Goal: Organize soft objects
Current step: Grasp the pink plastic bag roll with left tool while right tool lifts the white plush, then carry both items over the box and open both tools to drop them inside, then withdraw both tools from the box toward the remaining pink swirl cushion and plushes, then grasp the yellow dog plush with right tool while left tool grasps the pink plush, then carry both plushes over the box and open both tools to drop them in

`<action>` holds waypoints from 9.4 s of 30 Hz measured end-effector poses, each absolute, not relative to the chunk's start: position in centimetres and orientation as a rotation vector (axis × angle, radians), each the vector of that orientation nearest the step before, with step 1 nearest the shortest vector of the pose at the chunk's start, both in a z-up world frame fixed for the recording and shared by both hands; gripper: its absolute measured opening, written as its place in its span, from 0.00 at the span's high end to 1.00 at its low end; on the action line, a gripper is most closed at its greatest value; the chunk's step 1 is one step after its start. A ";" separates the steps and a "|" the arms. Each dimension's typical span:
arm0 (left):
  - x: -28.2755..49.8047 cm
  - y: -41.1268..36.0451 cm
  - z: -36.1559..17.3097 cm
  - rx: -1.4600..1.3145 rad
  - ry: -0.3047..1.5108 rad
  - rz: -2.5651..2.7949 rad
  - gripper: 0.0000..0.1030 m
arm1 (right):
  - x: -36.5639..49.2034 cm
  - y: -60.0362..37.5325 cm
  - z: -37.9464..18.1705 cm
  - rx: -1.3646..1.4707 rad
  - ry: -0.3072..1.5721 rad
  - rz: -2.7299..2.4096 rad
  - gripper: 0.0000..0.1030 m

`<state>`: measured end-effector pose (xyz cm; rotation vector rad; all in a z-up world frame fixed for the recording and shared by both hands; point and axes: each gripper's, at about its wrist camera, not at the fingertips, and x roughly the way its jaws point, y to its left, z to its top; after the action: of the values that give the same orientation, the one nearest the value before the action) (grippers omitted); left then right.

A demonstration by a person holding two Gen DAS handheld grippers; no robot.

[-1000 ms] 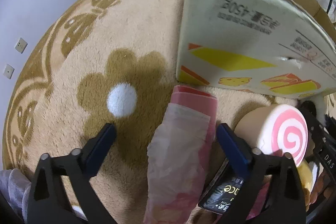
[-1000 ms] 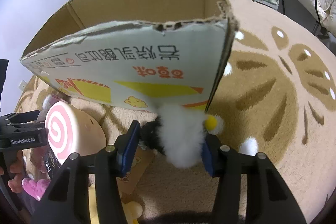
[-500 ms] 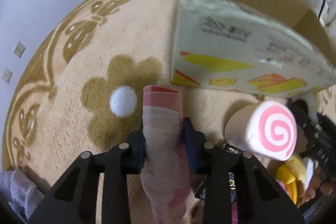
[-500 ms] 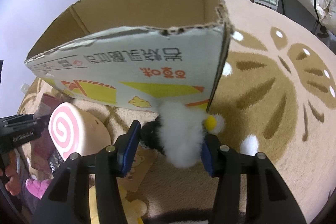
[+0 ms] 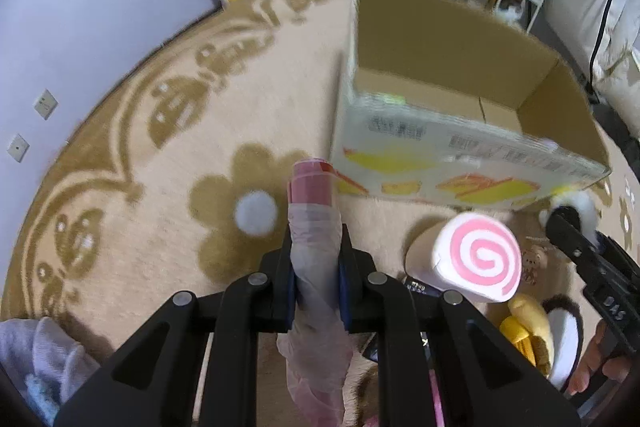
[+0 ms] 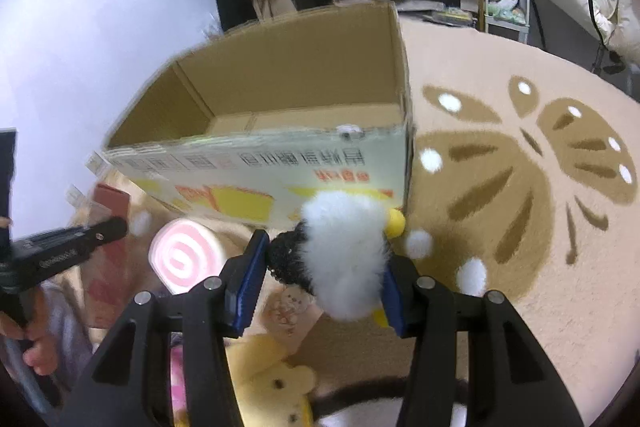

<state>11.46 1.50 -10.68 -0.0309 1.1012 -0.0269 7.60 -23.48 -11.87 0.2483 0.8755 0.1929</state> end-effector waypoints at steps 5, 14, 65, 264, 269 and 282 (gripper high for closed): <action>10.3 3.0 -7.7 -0.039 0.973 -0.003 0.85 | 6.1 -23.1 -9.2 0.245 0.775 0.220 0.48; 9.2 2.3 -3.1 0.012 0.799 -0.006 0.85 | 5.4 -22.6 -4.7 0.240 0.629 0.273 0.48; 18.8 -2.4 -1.4 -0.037 0.752 -0.193 0.52 | 13.3 -22.5 -5.5 0.137 0.657 0.208 0.22; 14.4 -3.4 -1.3 0.085 0.645 -0.110 0.43 | 11.9 -23.7 -3.9 0.259 0.600 0.196 0.28; 14.2 -3.1 -1.3 0.073 0.630 -0.069 0.20 | 11.6 -24.1 -4.0 0.273 0.628 0.182 0.10; 12.7 -1.8 -0.4 0.071 0.681 -0.052 0.00 | 10.4 -24.0 -3.2 0.281 0.634 0.168 0.00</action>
<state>12.72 -1.76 -0.43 0.0714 0.6808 -0.0525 10.36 -24.00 -3.20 0.2811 0.6345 0.1683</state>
